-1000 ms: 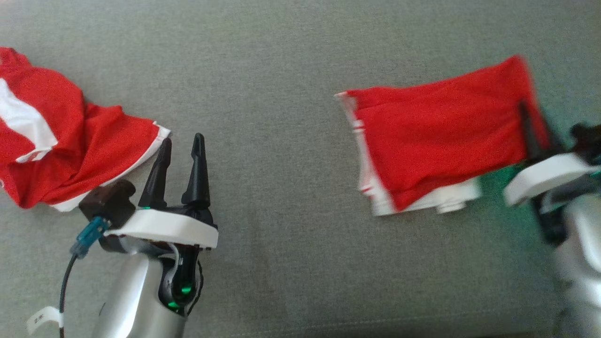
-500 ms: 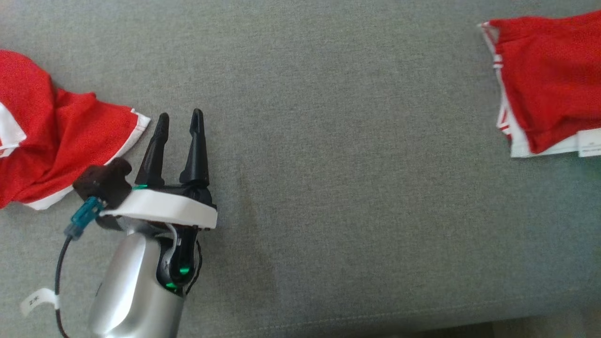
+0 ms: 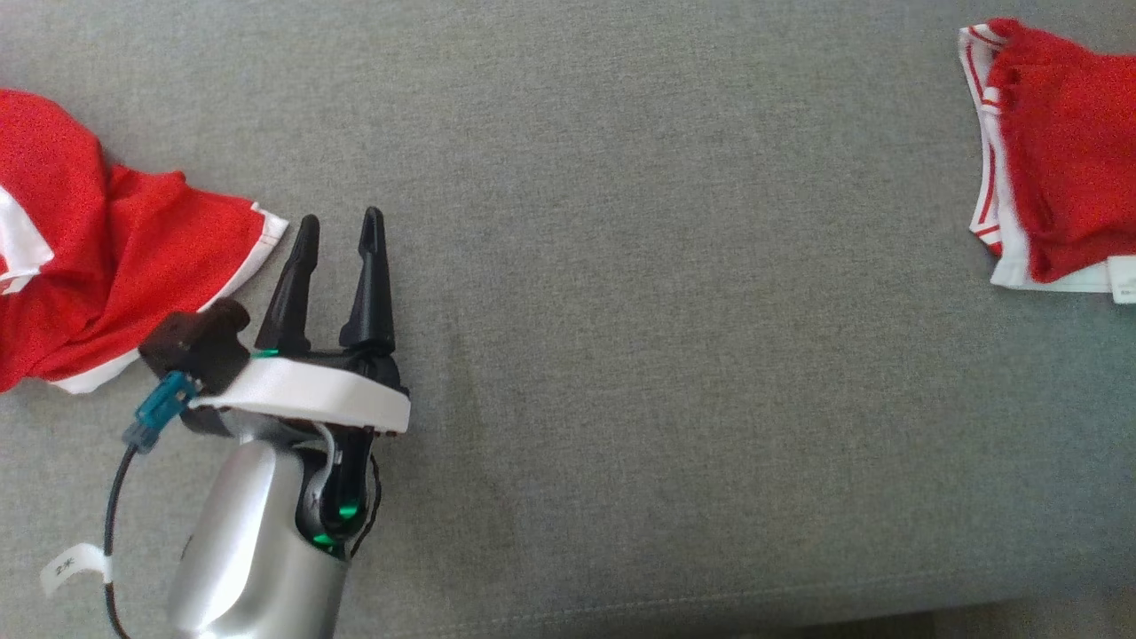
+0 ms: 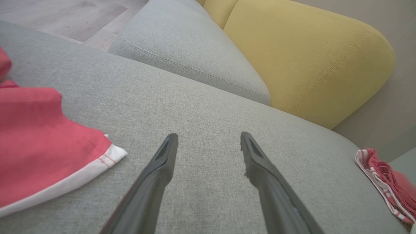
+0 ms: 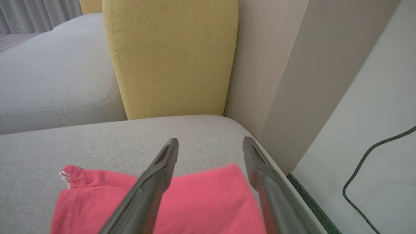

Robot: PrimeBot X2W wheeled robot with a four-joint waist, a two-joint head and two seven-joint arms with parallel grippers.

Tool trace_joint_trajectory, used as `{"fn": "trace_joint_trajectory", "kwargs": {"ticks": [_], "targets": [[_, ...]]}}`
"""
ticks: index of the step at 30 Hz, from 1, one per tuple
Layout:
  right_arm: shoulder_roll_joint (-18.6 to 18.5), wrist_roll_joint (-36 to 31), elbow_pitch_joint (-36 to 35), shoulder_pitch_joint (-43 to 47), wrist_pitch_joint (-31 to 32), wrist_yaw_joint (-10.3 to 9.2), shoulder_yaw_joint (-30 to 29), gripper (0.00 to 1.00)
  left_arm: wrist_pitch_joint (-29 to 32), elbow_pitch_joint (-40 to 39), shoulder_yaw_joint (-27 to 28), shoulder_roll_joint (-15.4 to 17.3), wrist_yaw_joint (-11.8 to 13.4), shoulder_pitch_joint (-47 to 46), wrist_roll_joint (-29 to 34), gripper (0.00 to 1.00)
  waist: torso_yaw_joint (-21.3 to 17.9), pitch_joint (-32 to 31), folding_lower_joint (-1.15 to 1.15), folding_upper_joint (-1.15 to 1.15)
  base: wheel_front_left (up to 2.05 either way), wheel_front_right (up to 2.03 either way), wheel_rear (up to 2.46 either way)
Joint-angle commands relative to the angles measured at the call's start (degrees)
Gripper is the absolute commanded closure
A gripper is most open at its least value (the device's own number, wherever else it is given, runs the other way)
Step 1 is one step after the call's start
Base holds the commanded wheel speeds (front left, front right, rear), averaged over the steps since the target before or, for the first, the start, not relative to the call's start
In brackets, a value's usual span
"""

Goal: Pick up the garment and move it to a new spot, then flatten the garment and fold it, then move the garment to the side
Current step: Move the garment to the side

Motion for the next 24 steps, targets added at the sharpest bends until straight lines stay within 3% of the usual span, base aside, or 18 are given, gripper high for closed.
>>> {"fn": "trace_joint_trajectory", "kwargs": {"ticks": [1,10,17,21,24], "targets": [[-1.19,0.61,-2.32,-1.15,-0.12,-0.05,-0.05,0.00,-0.29,-1.48,1.98,0.54,-0.05,-1.51,-0.21,0.00,-0.01,-0.19,0.00,0.00,0.00,0.00,0.00],[2.86,2.04,-11.19,-0.78,-3.53,-0.05,4.76,0.00,-0.29,-0.99,2.04,0.54,0.04,-1.08,-1.19,0.00,0.36,-3.43,0.00,0.00,0.00,0.00,0.00],[10.34,2.85,-18.64,4.48,-6.12,-0.05,10.47,0.00,-0.29,-1.81,2.21,0.54,0.33,0.90,-1.82,0.00,2.13,-9.20,0.00,0.00,0.00,0.00,0.00],[16.78,1.74,-20.83,10.69,-8.19,-0.05,12.53,0.00,-0.29,-2.36,2.60,0.54,0.58,3.63,-1.99,0.00,3.58,-13.73,0.00,0.00,0.00,0.00,0.00],[19.04,0.64,-21.32,13.57,-9.06,-0.05,13.42,0.00,-0.29,-2.41,2.52,0.54,0.63,4.85,-2.14,0.00,4.15,-15.26,0.00,0.00,0.00,0.00,0.00]]}}
